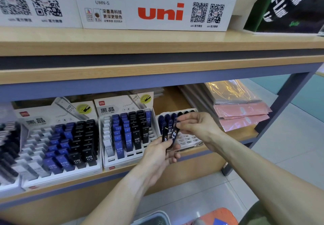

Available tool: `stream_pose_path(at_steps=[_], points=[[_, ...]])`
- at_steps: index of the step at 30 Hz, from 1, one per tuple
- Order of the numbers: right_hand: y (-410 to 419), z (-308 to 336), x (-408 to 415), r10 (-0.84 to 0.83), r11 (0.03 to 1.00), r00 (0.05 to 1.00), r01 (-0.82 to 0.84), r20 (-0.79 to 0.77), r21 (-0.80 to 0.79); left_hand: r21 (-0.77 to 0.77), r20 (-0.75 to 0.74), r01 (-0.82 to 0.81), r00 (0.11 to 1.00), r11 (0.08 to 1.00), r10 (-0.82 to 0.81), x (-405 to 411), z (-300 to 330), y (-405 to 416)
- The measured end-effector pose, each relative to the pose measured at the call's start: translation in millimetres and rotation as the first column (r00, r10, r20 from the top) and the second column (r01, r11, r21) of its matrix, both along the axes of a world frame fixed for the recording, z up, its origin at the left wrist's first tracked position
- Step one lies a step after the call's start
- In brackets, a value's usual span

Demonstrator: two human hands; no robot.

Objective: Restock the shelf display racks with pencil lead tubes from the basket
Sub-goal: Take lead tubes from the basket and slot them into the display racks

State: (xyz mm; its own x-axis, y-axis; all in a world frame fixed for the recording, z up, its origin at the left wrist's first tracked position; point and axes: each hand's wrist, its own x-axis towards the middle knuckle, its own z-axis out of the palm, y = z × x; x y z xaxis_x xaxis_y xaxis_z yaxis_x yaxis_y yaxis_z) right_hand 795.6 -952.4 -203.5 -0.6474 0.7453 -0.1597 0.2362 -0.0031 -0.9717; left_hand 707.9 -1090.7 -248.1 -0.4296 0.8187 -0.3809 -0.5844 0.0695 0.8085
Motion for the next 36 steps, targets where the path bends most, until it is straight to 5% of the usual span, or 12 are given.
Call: stream_pose_path(at_steps=[7,18,27,31,36], points=[[1,-2,3,0.011,1.0,0.999,-0.012,-0.041,-0.001,-0.006,0.007,-0.056,0.998,0.998,0.056,0,-1,-1],[-16,-5,-3,-0.162,0.961,0.985,0.145,0.057,0.235,-0.03,-0.035,-0.108,0.994,0.994,0.107,1,-6,4],[-8,-2,-1,-0.071,0.995,0.996,0.067,-0.055,-0.068,0.003,0.015,-0.105,0.994,0.994,0.105,0,-5,3],[-9,-6,0,-0.059,0.995,0.997,0.063,-0.046,0.074,0.018,-0.02,-0.124,0.992,0.992,0.124,1,-7,3],[-8,-11,-1,-0.13,0.874,0.978,0.034,0.164,0.486,0.022,-0.025,-0.159,0.987,0.987,0.16,1,-10,4]])
